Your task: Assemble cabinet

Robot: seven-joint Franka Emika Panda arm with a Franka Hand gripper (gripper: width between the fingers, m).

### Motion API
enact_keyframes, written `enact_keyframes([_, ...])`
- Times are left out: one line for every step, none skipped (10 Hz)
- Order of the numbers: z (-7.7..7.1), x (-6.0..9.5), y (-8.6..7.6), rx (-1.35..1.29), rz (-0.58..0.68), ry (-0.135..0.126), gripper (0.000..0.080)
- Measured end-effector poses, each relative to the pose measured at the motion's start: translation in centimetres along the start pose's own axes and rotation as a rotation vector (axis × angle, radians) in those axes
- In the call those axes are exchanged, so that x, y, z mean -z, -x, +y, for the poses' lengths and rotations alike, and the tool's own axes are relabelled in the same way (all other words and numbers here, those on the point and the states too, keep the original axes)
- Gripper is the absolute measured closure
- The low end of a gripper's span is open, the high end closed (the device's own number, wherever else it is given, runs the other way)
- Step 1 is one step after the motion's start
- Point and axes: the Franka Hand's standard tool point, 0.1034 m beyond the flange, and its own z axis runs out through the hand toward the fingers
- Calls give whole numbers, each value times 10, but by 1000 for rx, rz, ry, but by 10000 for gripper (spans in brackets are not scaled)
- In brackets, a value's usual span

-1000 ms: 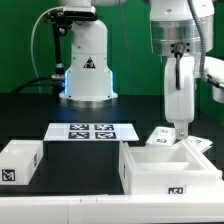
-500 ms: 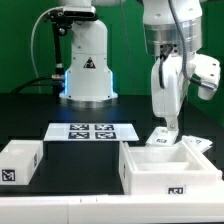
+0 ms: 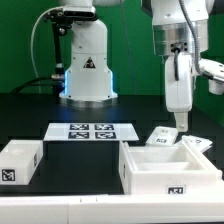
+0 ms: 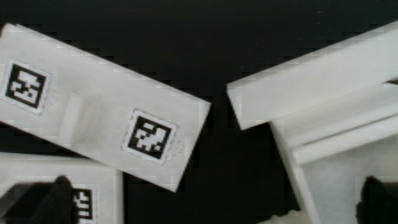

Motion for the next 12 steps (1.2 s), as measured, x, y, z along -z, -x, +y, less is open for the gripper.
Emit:
enact_keyframes([15, -5, -2, -46, 4, 69, 3])
enact_keyframes([23, -9, -3, -59, 11, 97, 3])
enact_keyframes([25, -13, -3, -48, 13, 56, 3])
enact_keyframes([27, -14, -1, -29, 15, 47, 3])
enact_keyframes([26, -14, 2, -20, 13, 26, 3])
enact_keyframes([26, -15, 3, -12, 13, 16, 3])
enact_keyframes([26, -15, 2, -4, 13, 19, 3])
enact_keyframes([27, -15, 2, -19, 12, 19, 3])
enact_keyframes([33, -19, -4, -87, 7, 31, 3])
enact_keyframes([43, -25, -4, -100, 14, 46, 3])
enact_keyframes([54, -29, 0, -91, 17, 69, 3])
enact_keyframes([57, -31, 1, -58, 20, 72, 3])
